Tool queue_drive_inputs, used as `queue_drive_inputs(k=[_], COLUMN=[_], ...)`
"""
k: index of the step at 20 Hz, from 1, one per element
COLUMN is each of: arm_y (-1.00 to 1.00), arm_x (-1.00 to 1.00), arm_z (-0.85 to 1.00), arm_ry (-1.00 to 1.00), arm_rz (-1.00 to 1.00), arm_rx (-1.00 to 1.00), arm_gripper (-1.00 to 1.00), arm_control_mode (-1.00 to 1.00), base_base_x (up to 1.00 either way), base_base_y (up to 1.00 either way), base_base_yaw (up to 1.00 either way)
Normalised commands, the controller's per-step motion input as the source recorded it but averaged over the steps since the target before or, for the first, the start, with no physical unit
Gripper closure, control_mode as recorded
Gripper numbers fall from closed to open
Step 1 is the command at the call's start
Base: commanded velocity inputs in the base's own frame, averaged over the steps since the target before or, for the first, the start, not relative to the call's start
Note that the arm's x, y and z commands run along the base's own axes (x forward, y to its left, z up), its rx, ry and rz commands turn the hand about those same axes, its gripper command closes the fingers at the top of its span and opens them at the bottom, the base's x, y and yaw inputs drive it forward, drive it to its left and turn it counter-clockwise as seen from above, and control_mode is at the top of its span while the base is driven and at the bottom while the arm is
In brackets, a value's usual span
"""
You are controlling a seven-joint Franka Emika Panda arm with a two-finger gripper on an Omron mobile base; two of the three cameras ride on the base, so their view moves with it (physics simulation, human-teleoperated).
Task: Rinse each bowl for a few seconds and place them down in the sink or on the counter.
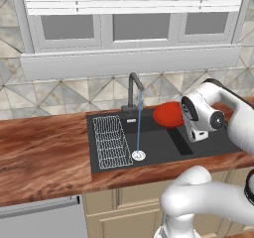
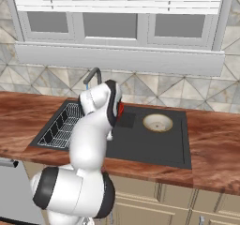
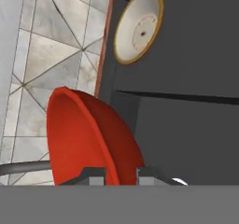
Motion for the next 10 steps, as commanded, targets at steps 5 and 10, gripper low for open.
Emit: queue_drive_inputs(k=[5,10], arm_y=[0.04,0.02], arm_x=[0.0,-0.01], arm_z=[0.05,0.03], arm_ry=[0.33,0.19], arm_rz=[-0.05,-0.03], arm_rx=[0.12,0.16], arm_gripper=[1.0,1.0], arm_control_mode=[-1.0,-1.0], base_base_x=[0.0,0.0], base_base_y=[0.0,0.0], base_base_yaw=[0.0,0.0])
